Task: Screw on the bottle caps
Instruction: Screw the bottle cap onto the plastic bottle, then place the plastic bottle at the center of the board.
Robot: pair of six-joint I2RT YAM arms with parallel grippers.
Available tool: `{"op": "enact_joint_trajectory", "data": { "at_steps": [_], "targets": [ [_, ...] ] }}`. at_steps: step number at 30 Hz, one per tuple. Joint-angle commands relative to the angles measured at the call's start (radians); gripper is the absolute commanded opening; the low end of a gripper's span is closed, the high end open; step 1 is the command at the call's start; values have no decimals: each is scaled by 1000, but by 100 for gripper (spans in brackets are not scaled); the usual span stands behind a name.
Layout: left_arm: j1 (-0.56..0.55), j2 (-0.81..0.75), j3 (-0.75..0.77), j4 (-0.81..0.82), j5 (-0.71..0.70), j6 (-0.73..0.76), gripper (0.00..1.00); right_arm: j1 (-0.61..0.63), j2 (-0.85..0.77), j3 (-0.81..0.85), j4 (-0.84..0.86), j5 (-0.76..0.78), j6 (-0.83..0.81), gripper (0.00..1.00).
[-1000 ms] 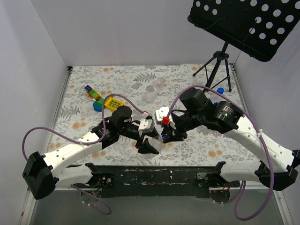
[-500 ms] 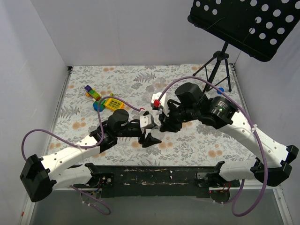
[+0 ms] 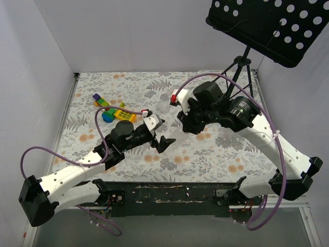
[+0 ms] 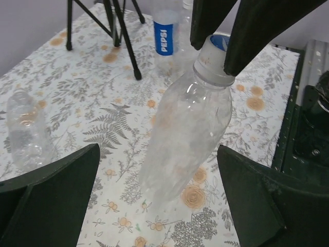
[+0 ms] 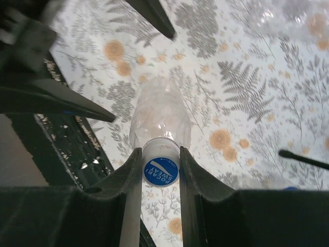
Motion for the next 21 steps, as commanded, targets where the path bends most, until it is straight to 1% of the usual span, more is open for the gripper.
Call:
{"op": "enact_joint_trajectory", "data": {
  "at_steps": [1, 5, 6, 13, 21],
  "targets": [
    [18, -40, -8, 42, -148, -25, 98, -84, 46, 70, -92, 85, -1, 1],
    [34, -39, 2, 36, -254, -53, 98, -147, 86, 107, -117, 94, -30, 1],
    [41, -40, 3, 39, -293, -61, 98, -164, 91, 109, -114, 137, -32, 1],
    [70, -63, -5, 48, -340, -76, 98, -307, 166, 118, -122, 204, -65, 1],
    [85, -79, -6, 48, -387, -81, 98, -446, 276, 175, -109, 152, -116, 1]
  ]
}}
